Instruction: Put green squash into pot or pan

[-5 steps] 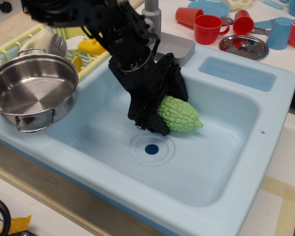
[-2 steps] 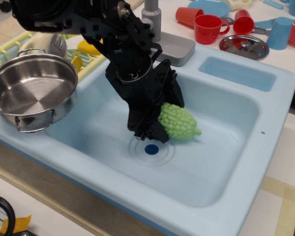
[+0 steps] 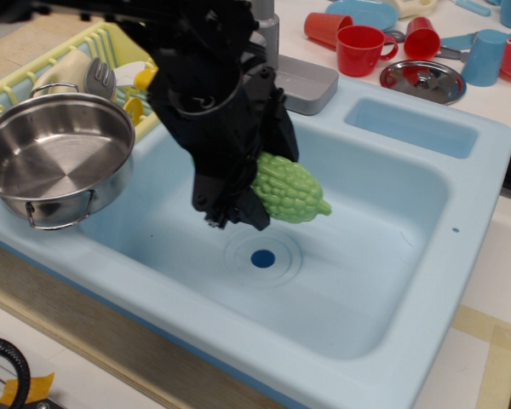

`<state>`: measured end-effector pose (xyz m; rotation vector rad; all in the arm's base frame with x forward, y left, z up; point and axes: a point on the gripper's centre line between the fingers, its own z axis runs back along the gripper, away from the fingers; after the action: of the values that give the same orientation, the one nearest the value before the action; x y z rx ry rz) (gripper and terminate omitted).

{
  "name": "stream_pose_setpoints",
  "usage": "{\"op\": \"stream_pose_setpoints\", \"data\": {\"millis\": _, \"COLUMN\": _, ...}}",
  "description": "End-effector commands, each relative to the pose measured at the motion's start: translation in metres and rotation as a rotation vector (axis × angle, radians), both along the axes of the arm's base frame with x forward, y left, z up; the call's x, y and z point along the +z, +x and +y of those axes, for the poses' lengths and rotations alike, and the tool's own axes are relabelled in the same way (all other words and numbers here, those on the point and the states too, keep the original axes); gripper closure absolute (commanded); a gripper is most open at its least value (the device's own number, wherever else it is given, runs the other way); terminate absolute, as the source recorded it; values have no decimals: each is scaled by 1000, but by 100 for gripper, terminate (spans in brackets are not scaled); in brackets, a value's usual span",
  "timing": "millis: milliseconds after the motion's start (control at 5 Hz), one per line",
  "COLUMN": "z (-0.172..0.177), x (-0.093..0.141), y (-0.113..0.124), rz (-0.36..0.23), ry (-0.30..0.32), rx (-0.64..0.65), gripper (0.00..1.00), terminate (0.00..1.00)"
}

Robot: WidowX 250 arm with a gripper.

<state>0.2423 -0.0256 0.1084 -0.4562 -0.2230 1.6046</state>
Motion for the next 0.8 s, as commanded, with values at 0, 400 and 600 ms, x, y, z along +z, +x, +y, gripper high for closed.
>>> {"op": "stream_pose_setpoints", "data": {"millis": 0, "z": 23, "x": 27, "y": -7, "rz": -71, "ry": -2, "rx": 96, "gripper": 100, "terminate": 0}}
{"op": "stream_pose_setpoints", "data": {"millis": 400, "z": 58, "x": 61, "y": -17, "rz": -168, "ry": 31, "rx": 158, "gripper": 100, "terminate": 0}}
{"op": "stream_pose_setpoints", "data": {"millis": 600, "z": 74, "x": 64, "y": -24, "rz": -199, "ry": 28, "rx": 179, "gripper": 100, "terminate": 0}}
